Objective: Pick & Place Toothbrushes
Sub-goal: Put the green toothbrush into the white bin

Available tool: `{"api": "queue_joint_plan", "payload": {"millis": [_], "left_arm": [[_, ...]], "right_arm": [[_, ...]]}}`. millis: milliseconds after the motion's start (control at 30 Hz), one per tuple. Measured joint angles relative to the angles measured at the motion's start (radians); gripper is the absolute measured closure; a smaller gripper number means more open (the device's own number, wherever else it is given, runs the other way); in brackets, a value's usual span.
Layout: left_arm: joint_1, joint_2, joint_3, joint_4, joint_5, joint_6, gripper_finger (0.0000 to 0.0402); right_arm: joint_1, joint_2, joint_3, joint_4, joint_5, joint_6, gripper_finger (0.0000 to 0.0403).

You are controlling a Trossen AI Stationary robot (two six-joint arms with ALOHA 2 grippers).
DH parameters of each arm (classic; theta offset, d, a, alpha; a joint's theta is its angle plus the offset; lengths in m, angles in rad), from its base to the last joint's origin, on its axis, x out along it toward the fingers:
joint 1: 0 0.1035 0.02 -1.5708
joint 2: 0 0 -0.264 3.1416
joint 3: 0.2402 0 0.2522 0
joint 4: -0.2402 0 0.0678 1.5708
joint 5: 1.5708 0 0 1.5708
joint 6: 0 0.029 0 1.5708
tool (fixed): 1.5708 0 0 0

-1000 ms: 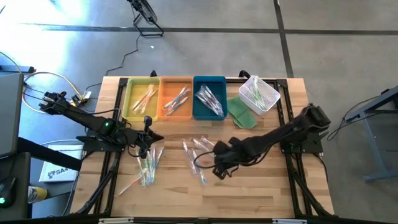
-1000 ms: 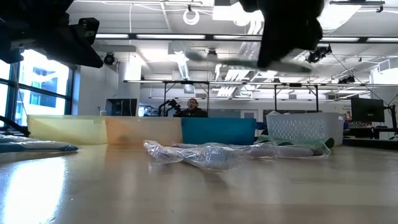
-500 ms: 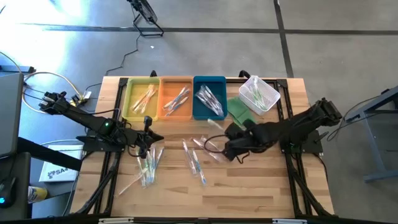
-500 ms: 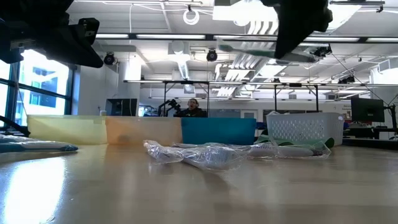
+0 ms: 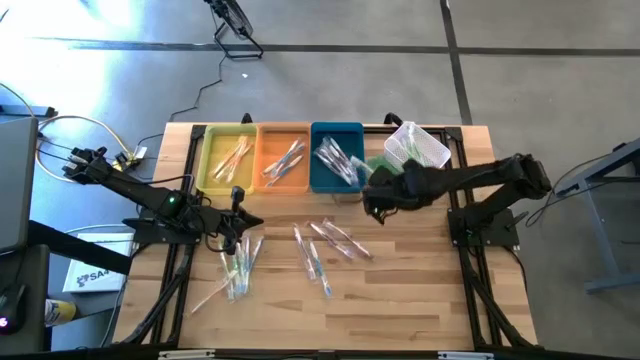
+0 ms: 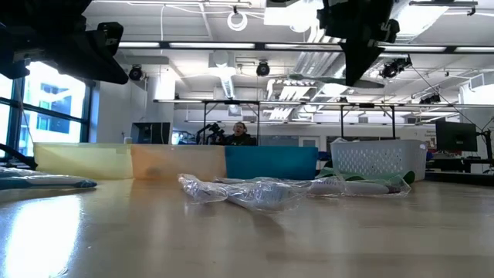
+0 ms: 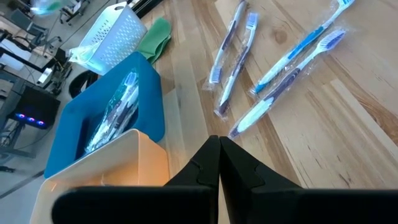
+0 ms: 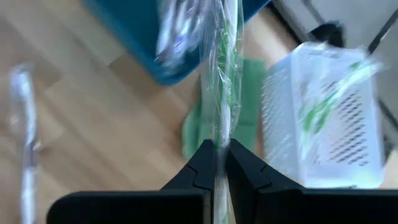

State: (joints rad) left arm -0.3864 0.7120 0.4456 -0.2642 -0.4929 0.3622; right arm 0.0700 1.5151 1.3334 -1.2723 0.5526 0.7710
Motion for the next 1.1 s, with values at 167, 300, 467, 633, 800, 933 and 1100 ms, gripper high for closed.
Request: {"api": "queue_joint_plan", "payload": {"millis": [167, 300, 467, 633, 800, 933, 1100], "left_arm": [[0.0, 0.0, 0.0, 0.0, 0.0, 0.0, 0.0398], [0.0, 0.0, 0.0, 0.0, 0.0, 0.0, 0.0398], [0.0, 0.0, 0.0, 0.0, 0.0, 0.0, 0.0398], [0.0, 0.0, 0.0, 0.0, 0.001, 0.0, 0.0398], [0.0, 0.0, 0.0, 0.0, 0.001, 0.0, 0.0398], [0.0, 0.0, 0.0, 0.0, 0.001, 0.0, 0.0398], [0.0, 0.0, 0.0, 0.0, 0.001, 0.0, 0.0398]], "right_arm": [[-0.095, -0.056, -0.003, 0.006, 0.023, -0.085, 0.039], [-0.166, -0.115, -0.052, 0.031, 0.035, -0.11, 0.039], [-0.262, -0.201, -0.181, 0.153, 0.033, -0.154, 0.039], [-0.392, -0.279, -0.341, 0.327, -0.017, -0.196, 0.039], [-0.508, -0.307, -0.46, 0.451, -0.036, -0.2, 0.039], [-0.588, -0.306, -0.521, 0.562, -0.034, -0.195, 0.039], [-0.674, -0.306, -0.549, 0.603, -0.028, -0.192, 0.039]]}}
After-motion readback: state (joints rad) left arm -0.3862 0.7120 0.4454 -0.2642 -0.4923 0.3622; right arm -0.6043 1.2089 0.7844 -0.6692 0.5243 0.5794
